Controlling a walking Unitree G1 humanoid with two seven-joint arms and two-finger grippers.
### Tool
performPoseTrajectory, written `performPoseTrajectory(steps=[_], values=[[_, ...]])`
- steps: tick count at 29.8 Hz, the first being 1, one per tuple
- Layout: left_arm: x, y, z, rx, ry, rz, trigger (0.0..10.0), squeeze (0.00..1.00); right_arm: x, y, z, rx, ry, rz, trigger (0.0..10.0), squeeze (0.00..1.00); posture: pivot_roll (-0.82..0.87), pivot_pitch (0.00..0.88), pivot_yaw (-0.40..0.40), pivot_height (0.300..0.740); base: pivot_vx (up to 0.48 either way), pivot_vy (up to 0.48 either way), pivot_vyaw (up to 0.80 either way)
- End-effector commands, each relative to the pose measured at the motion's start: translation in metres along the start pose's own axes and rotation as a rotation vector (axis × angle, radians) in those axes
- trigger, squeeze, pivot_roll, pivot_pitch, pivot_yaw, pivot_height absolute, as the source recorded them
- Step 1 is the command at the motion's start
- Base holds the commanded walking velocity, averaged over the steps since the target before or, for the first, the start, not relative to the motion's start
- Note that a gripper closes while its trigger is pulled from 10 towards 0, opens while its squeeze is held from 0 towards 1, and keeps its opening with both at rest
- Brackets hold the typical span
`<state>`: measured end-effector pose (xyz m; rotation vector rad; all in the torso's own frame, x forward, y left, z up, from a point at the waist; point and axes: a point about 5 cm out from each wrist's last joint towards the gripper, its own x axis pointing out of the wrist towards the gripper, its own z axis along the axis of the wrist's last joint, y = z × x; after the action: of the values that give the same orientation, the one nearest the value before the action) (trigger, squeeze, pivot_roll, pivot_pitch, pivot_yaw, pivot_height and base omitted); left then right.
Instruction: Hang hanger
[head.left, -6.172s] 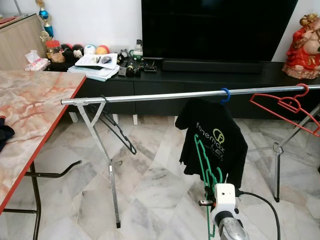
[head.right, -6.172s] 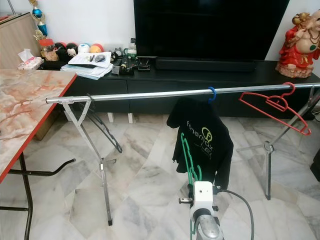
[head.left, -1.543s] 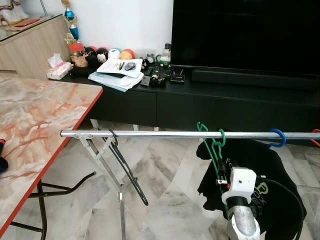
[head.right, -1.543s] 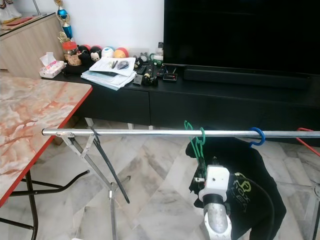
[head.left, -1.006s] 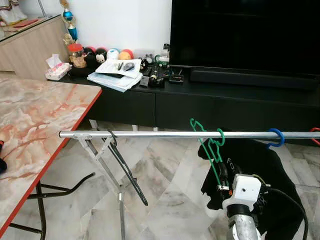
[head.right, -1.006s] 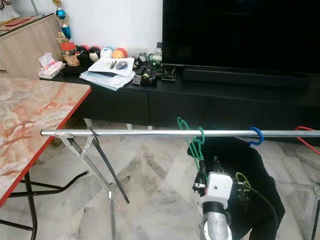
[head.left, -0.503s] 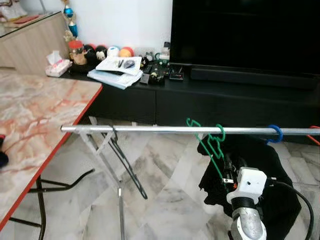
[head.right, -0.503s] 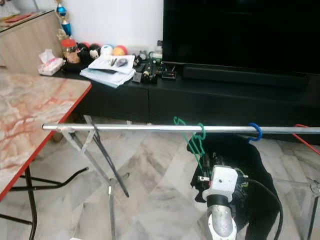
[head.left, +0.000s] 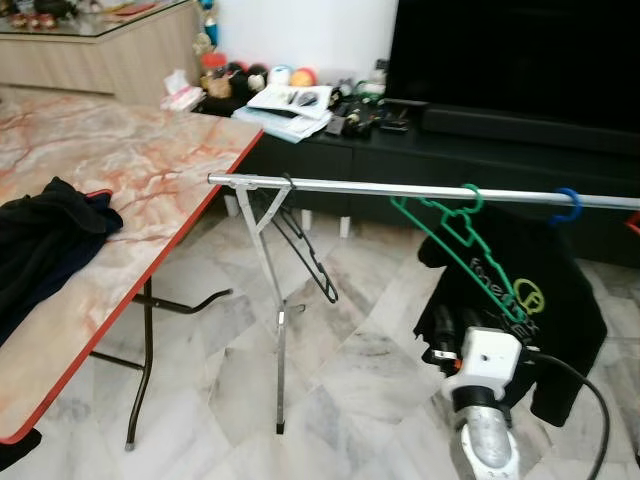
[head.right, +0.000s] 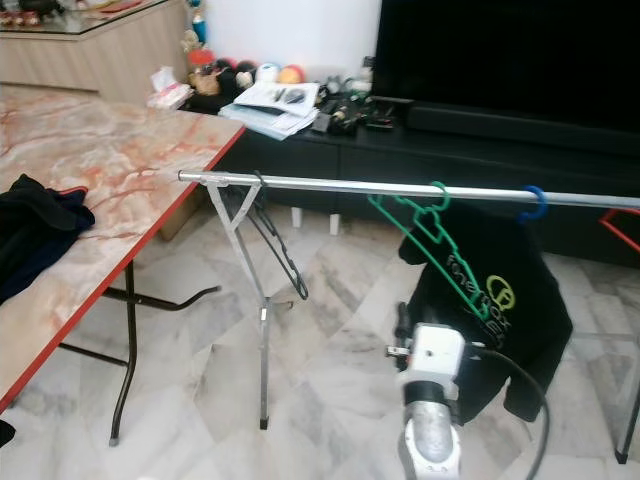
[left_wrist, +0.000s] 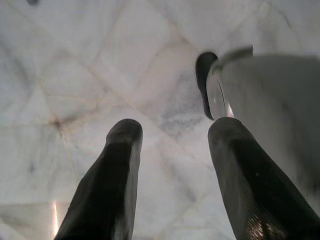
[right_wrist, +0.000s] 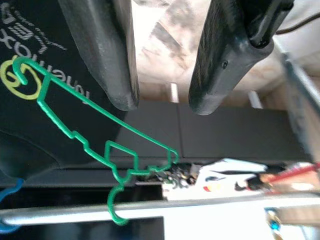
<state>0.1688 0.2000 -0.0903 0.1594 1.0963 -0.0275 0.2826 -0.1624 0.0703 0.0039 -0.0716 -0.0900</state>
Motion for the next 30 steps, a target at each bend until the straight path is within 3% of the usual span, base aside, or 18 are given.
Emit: performPoseTrajectory(steps=[1,3,10,12,13,14,16,22,24,30], values=[[-0.001,-0.003,-0.011,0.005,0.033,-0.007,10.0,0.00,-0.006,-0.009,-0.013,0.000,0.060,-0.026,10.0,0.00,-0.06,0.055,0.028,0.740,-0.322,0.000,0.00],[-0.001,-0.004,-0.011,0.004,0.033,-0.007,10.0,0.00,-0.006,-0.009,-0.014,-0.001,0.066,-0.026,10.0,0.00,-0.06,0.056,0.028,0.740,-0.322,0.000,0.00],[-0.001,-0.004,-0.011,-0.001,0.036,-0.001,10.0,0.00,-0.016,-0.020,-0.050,0.025,0.245,-0.054,10.0,0.00,-0.06,0.058,0.030,0.740,-0.172,0.000,0.00],[-0.001,-0.005,-0.011,0.000,0.037,-0.002,10.0,0.00,-0.020,-0.025,-0.064,0.050,0.325,-0.081,10.0,0.00,-0.06,0.057,0.030,0.740,0.000,0.000,0.00],[-0.001,-0.005,-0.011,-0.001,0.037,-0.003,10.0,0.00,-0.028,-0.029,-0.079,0.063,0.424,-0.103,10.0,0.00,-0.05,0.054,0.030,0.740,0.000,0.000,0.00],[-0.001,-0.005,-0.011,-0.001,0.037,-0.003,10.0,0.00,-0.028,-0.029,-0.079,0.063,0.424,-0.103,10.0,0.00,-0.05,0.054,0.030,0.740,0.000,0.000,0.00],[-0.001,-0.006,-0.012,-0.009,0.036,-0.001,10.0,0.00,-0.043,-0.032,-0.100,0.084,0.578,-0.113,10.0,0.00,-0.05,0.048,0.032,0.740,0.000,0.000,0.00],[0.000,-0.006,-0.011,-0.012,0.036,0.000,10.0,0.00,-0.062,-0.038,-0.117,0.114,0.708,-0.152,10.0,0.00,-0.04,0.011,0.032,0.740,0.000,0.000,0.00],[0.000,-0.007,-0.010,-0.016,0.030,0.002,10.0,0.00,-0.073,-0.042,-0.125,0.126,0.769,-0.176,10.0,0.00,-0.04,0.000,0.034,0.740,0.000,0.000,-0.67],[0.000,-0.006,-0.006,-0.021,0.020,0.006,10.0,0.00,-0.080,-0.041,-0.130,0.104,0.814,-0.139,10.0,0.00,-0.05,0.000,0.047,0.740,0.000,0.000,-0.79]])
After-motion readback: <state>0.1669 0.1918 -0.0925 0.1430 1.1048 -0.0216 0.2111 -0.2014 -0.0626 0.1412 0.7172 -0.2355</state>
